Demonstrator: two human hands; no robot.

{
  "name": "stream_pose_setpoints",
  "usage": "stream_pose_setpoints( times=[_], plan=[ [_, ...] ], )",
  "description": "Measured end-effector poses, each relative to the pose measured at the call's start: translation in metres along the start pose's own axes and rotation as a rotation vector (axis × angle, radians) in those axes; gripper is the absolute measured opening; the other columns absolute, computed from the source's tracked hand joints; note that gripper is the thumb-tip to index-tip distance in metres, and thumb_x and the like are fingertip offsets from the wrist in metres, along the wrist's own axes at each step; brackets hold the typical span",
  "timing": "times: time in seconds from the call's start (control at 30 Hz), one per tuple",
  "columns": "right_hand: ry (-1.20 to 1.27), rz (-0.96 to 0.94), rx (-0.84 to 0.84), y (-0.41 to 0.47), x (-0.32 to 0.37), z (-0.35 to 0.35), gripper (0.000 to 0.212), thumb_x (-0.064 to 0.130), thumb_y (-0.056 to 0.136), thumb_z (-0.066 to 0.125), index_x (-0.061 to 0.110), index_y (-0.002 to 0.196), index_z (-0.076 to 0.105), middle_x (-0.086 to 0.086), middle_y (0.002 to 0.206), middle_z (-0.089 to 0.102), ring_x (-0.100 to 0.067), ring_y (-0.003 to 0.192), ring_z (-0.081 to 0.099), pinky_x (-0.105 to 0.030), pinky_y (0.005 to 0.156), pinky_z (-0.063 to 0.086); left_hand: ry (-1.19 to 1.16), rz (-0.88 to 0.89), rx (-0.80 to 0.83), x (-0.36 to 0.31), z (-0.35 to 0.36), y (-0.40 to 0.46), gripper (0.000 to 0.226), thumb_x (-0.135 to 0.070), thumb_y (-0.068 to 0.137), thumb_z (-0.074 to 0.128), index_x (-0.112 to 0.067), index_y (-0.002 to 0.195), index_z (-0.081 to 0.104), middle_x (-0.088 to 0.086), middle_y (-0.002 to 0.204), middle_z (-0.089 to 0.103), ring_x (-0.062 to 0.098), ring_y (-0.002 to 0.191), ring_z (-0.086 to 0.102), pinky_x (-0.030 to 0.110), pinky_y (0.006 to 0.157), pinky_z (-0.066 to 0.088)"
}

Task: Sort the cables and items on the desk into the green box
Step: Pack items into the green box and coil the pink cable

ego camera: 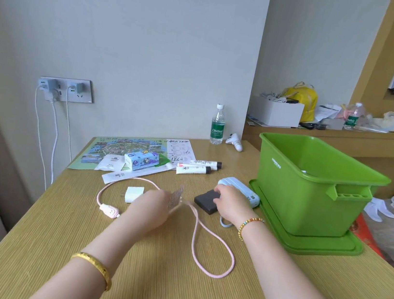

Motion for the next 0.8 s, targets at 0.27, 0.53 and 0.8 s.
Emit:
stream_pose_setpoints(
  times=[0.27, 0.53, 0.8],
  plan=[
    [-0.292, 0.020, 0.201, 0.013, -0.001, 0.025, 0.077, 0.071, 0.077, 0.046, 0.017, 0.132, 0.040, -0.011, 0.144, 0.036, -0.031, 0.131, 0.032, -0.043, 0.105, 0.025, -0.660, -0.139, -0.281, 0.040, -0.042, 0.010, 0.027, -0.014, 0.090, 0.035, -0.018, 0.062, 0.035, -0.001, 0.061, 0.039, 0.015, 0.056, 0.033, 0.029, 0.052, 0.024],
    [0.076, 0.106, -0.097, 0.006, 0.010, -0.003, 0.045, 0.049, 0.080, 0.054, 0.013, 0.108, 0.051, -0.014, 0.116, 0.054, -0.032, 0.109, 0.049, -0.039, 0.088, 0.041, -1.247, -0.371, -0.134, 0.019, -0.017, 0.019, 0.018, -0.018, 0.094, 0.040, -0.013, 0.088, 0.056, 0.008, 0.079, 0.055, 0.024, 0.073, 0.052, 0.030, 0.064, 0.040],
    [0.641, -0.076, -0.500, -0.029, 0.006, -0.178, 0.033, 0.048, 0.084, 0.054, 0.028, 0.107, 0.042, 0.024, 0.088, 0.044, 0.009, 0.071, 0.053, -0.008, 0.054, 0.034, -1.362, -0.089, -0.238, -0.089, -0.083, 0.054, 0.026, -0.003, 0.088, 0.040, -0.019, 0.108, 0.041, 0.005, 0.079, 0.050, 0.013, 0.056, 0.049, 0.015, 0.039, 0.046]
  ],
)
Point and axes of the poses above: each hand's wrist, its own y-axis towards the middle knuckle, its own z-axis out of the palm, x = y × z, the point moved 5 cm from there along y, towards the middle knuckle
